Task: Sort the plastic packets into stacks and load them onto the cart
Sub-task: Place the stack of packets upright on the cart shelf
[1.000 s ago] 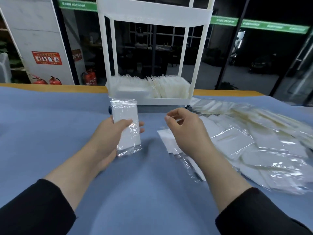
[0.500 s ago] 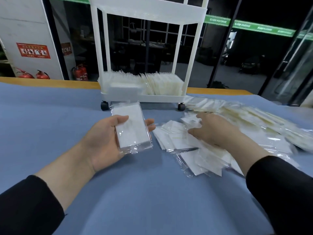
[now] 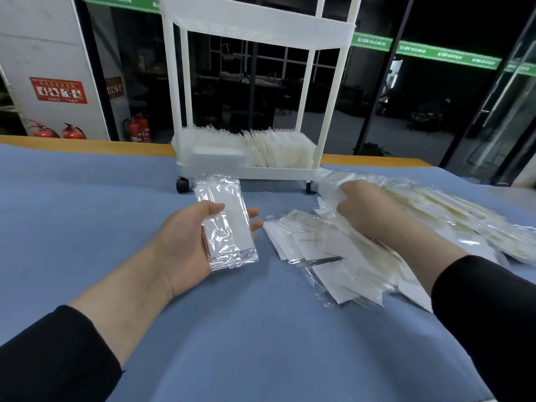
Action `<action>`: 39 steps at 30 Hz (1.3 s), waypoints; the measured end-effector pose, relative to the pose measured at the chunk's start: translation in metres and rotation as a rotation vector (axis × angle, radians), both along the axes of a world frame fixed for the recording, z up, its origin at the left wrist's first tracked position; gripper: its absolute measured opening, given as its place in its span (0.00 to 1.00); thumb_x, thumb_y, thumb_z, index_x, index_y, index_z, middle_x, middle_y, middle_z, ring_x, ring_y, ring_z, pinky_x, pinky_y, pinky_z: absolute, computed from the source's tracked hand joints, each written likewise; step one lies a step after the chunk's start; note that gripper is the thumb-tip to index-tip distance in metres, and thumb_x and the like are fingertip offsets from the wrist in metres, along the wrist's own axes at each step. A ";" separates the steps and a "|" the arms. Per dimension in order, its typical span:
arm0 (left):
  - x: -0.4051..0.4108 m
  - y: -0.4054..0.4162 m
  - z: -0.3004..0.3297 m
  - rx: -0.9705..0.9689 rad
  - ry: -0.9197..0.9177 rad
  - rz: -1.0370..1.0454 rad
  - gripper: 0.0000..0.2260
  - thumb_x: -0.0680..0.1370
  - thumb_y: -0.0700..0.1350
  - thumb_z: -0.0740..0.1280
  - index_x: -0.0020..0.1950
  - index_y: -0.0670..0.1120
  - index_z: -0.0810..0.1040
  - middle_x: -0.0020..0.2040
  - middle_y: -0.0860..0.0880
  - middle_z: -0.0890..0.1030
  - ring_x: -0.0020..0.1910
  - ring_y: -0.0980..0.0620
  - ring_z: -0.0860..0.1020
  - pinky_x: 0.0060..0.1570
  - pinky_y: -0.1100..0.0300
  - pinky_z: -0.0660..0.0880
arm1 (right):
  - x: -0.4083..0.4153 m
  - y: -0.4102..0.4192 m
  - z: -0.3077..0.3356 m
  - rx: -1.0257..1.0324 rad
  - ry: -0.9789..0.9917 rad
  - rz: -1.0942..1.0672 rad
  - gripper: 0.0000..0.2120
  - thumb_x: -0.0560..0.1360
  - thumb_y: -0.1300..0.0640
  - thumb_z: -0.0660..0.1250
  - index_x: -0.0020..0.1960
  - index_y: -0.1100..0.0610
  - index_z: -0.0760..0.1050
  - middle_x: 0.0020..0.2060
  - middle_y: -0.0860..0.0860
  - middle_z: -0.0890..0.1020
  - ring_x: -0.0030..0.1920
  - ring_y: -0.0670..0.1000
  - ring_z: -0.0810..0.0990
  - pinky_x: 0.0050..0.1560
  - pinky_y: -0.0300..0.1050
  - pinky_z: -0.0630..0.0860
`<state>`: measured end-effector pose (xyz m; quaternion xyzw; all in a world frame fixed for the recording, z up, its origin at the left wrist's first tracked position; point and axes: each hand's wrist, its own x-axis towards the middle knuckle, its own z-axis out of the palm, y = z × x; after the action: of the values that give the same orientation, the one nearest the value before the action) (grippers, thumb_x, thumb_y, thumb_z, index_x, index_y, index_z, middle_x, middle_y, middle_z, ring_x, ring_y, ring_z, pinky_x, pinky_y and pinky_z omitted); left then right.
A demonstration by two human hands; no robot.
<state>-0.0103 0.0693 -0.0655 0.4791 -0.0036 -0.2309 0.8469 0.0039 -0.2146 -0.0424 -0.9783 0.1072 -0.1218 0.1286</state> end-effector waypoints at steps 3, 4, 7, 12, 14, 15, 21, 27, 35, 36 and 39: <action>0.001 -0.001 -0.001 0.002 0.001 0.024 0.15 0.84 0.43 0.55 0.66 0.39 0.75 0.59 0.41 0.85 0.57 0.43 0.84 0.61 0.44 0.76 | -0.010 0.005 0.017 0.340 -0.165 0.005 0.08 0.76 0.63 0.62 0.38 0.57 0.73 0.30 0.50 0.74 0.30 0.52 0.71 0.30 0.41 0.65; 0.001 -0.001 -0.001 0.007 -0.001 0.032 0.15 0.84 0.43 0.55 0.65 0.39 0.76 0.59 0.41 0.85 0.57 0.43 0.84 0.61 0.44 0.76 | -0.013 0.008 0.023 0.460 -0.230 0.027 0.07 0.76 0.62 0.63 0.41 0.57 0.77 0.31 0.50 0.77 0.31 0.51 0.75 0.30 0.40 0.70; 0.003 -0.001 -0.002 0.027 -0.014 0.073 0.15 0.84 0.42 0.56 0.64 0.39 0.77 0.58 0.40 0.85 0.56 0.42 0.85 0.62 0.43 0.76 | -0.018 0.018 0.039 0.854 -0.280 0.158 0.06 0.77 0.64 0.67 0.48 0.58 0.83 0.41 0.53 0.86 0.40 0.51 0.83 0.42 0.46 0.82; 0.006 0.000 -0.003 0.056 -0.038 0.165 0.15 0.84 0.42 0.57 0.68 0.38 0.75 0.57 0.39 0.85 0.55 0.41 0.85 0.59 0.43 0.78 | -0.015 0.055 0.041 1.175 -0.237 0.305 0.08 0.78 0.68 0.66 0.54 0.62 0.81 0.40 0.55 0.86 0.38 0.50 0.80 0.43 0.46 0.83; 0.006 -0.001 -0.004 0.056 -0.038 0.180 0.16 0.85 0.43 0.57 0.69 0.38 0.74 0.57 0.38 0.85 0.56 0.39 0.85 0.58 0.41 0.79 | -0.010 0.074 0.028 1.218 -0.225 0.304 0.07 0.78 0.66 0.67 0.54 0.60 0.82 0.46 0.59 0.86 0.41 0.52 0.80 0.55 0.56 0.81; 0.005 -0.002 -0.004 0.051 -0.041 0.185 0.16 0.85 0.44 0.58 0.69 0.38 0.75 0.58 0.38 0.85 0.56 0.38 0.84 0.57 0.40 0.80 | -0.009 0.085 0.020 1.226 -0.226 0.304 0.07 0.78 0.65 0.67 0.53 0.59 0.81 0.46 0.60 0.85 0.41 0.53 0.80 0.59 0.59 0.80; 0.006 -0.006 -0.008 0.113 -0.118 0.191 0.19 0.84 0.57 0.60 0.67 0.46 0.78 0.58 0.45 0.86 0.57 0.44 0.85 0.61 0.40 0.79 | 0.000 0.139 -0.025 0.776 -0.262 0.397 0.10 0.83 0.55 0.60 0.45 0.45 0.73 0.38 0.41 0.80 0.38 0.42 0.78 0.43 0.39 0.73; 0.008 -0.007 -0.010 0.232 -0.316 0.284 0.11 0.84 0.49 0.64 0.63 0.48 0.81 0.54 0.48 0.87 0.54 0.47 0.85 0.60 0.43 0.80 | -0.007 0.142 -0.030 0.820 -0.177 0.460 0.17 0.84 0.50 0.57 0.73 0.44 0.69 0.62 0.39 0.76 0.60 0.36 0.74 0.61 0.32 0.68; 0.013 -0.003 -0.013 0.541 -0.596 0.266 0.11 0.76 0.48 0.76 0.57 0.56 0.82 0.51 0.53 0.87 0.52 0.51 0.85 0.59 0.42 0.80 | -0.016 0.121 -0.024 0.638 -0.178 0.596 0.32 0.78 0.57 0.69 0.77 0.42 0.60 0.64 0.35 0.74 0.65 0.33 0.70 0.67 0.43 0.72; 0.013 -0.002 -0.015 0.564 -0.597 0.225 0.12 0.75 0.49 0.76 0.58 0.56 0.82 0.51 0.53 0.87 0.53 0.50 0.84 0.59 0.41 0.79 | -0.017 0.117 -0.022 0.621 -0.192 0.586 0.38 0.77 0.58 0.70 0.78 0.40 0.55 0.65 0.34 0.70 0.67 0.33 0.68 0.69 0.41 0.69; 0.015 -0.001 -0.020 0.609 -0.587 0.138 0.11 0.78 0.47 0.74 0.60 0.56 0.82 0.52 0.54 0.86 0.54 0.52 0.84 0.61 0.45 0.79 | -0.021 0.105 -0.016 0.453 -0.172 0.651 0.42 0.78 0.61 0.68 0.76 0.30 0.49 0.69 0.23 0.58 0.70 0.27 0.58 0.70 0.30 0.59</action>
<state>0.0043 0.0687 -0.0850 0.7519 -0.1438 -0.0180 0.6432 -0.0167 -0.1092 -0.0582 -0.8942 -0.1953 -0.1296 0.3813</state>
